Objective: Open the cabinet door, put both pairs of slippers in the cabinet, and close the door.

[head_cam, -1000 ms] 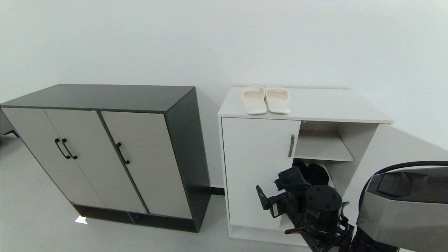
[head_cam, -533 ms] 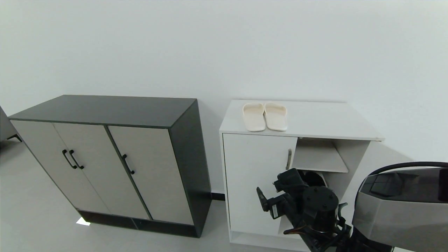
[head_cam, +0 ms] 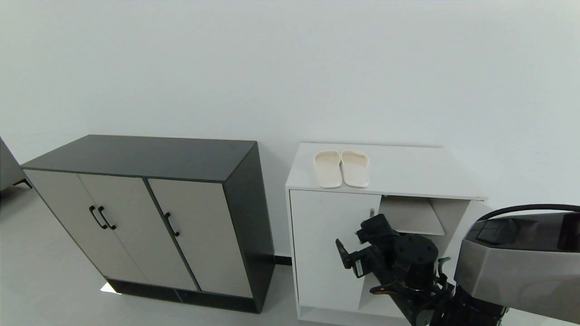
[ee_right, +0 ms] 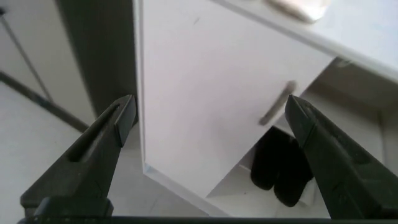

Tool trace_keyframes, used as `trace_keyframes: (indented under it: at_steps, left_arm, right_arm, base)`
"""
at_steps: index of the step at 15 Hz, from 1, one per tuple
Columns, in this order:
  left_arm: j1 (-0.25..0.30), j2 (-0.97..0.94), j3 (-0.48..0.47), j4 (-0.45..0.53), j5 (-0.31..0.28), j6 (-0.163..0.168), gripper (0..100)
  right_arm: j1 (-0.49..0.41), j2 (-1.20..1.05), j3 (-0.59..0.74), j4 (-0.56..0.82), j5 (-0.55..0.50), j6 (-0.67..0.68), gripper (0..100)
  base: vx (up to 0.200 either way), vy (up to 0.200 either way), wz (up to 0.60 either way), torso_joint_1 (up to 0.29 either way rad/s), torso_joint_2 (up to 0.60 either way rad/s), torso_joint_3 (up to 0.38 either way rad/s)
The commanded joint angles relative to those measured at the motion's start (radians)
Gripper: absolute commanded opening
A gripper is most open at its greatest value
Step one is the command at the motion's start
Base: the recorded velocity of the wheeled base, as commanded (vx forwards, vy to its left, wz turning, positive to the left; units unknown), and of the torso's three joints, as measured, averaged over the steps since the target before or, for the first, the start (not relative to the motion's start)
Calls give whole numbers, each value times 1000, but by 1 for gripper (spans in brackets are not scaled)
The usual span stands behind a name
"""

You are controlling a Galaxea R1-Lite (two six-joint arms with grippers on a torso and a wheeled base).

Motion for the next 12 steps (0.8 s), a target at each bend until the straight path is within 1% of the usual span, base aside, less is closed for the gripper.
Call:
trace_keyframes:
  at_steps: [1, 3, 4, 5, 6, 8, 10, 12]
  left_arm:
    - [0, 1, 0, 0, -1, 1, 0]
    - [0, 1, 0, 0, -1, 1, 0]
    - [0, 1, 0, 0, -1, 2, 0]
    - [0, 1, 0, 0, -1, 2, 0]
    - [0, 1, 0, 0, -1, 1, 0]
    - [0, 1, 0, 0, -1, 2, 0]
    - [0, 1, 0, 0, -1, 4, 0]
    - [0, 1, 0, 0, -1, 4, 0]
  right_arm:
    - [0, -71, -112, 182, -56, 31, 100]
    - [17, -179, -286, 580, -87, 194, 100]
    - [31, -222, -365, 756, -113, 269, 100]
    - [43, -245, -444, 893, -157, 352, 100]
    - [48, -249, -496, 945, -196, 412, 100]
    - [49, -248, -500, 945, -210, 428, 100]
    - [48, -234, -485, 914, -214, 422, 100]
    - [46, -205, -453, 822, -234, 366, 100]
  base:
    - [0, 0, 0, 139, -339, -173]
    - [0, 0, 0, 18, -43, -31]
    - [0, 0, 0, 0, 0, 0]
    - [0, 0, 0, 0, 0, 0]
    - [0, 0, 0, 0, 0, 0]
    - [0, 0, 0, 0, 0, 0]
    - [0, 0, 0, 0, 0, 0]
    - [200, 0, 0, 2, -5, 2]
